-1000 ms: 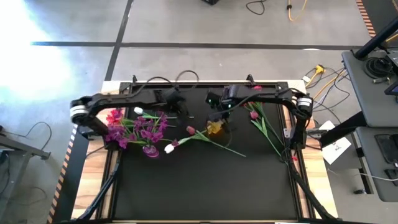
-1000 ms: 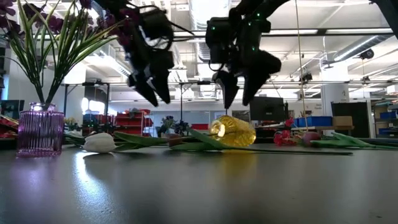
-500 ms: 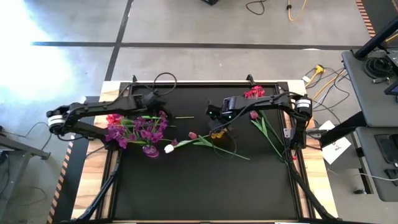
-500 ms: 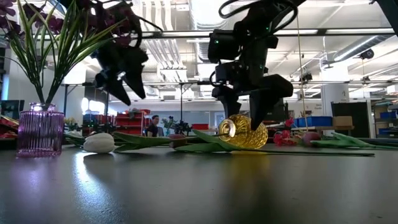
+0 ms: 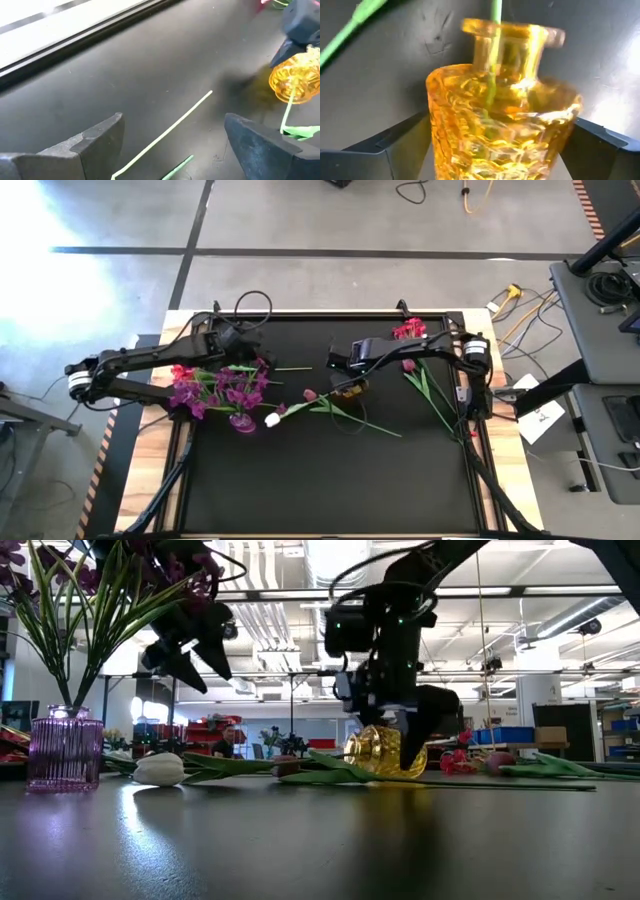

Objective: Sort flowers into vase by color
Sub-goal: Adjust the yellow vase on the table

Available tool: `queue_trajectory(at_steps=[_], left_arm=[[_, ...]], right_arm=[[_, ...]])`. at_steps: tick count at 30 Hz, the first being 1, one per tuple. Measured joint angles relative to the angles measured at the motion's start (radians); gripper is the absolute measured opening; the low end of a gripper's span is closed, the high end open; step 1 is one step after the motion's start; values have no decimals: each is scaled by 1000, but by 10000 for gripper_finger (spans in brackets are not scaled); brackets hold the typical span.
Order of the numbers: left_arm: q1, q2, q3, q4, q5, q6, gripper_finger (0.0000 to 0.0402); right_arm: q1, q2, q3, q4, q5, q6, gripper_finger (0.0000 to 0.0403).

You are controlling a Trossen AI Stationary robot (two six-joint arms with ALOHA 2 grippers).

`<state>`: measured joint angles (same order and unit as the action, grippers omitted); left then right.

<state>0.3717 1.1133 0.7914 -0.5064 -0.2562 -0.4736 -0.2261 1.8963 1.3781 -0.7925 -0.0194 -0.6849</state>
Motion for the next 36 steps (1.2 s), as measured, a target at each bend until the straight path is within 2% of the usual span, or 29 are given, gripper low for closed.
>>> queue_trajectory(at_steps=[5,9,11,16,22,27,30,36], left_arm=[[0,8,0,-1,0,-13,325],[0,-6,-1,-1,0,-18,325],[0,-28,-1,-1,0,-18,325],[0,-98,-1,-20,2,-16,325],[0,-170,-1,-85,39,-38,325],[1,-258,11,-161,39,-103,325],[2,-301,74,-240,31,-119,325],[3,-322,247,-427,-65,-121,325]], right_arm=[[-3,-6,-5,46,-9,4,374],[-15,-6,-7,96,-26,26,338],[-35,-6,-11,118,-95,80,325],[-109,-20,-44,261,-247,229,325],[-154,-37,-117,530,-330,277,325],[-156,-38,-212,850,-351,374,325],[-156,-38,-288,1084,-336,458,325],[-154,-36,-417,1459,-195,518,325]])
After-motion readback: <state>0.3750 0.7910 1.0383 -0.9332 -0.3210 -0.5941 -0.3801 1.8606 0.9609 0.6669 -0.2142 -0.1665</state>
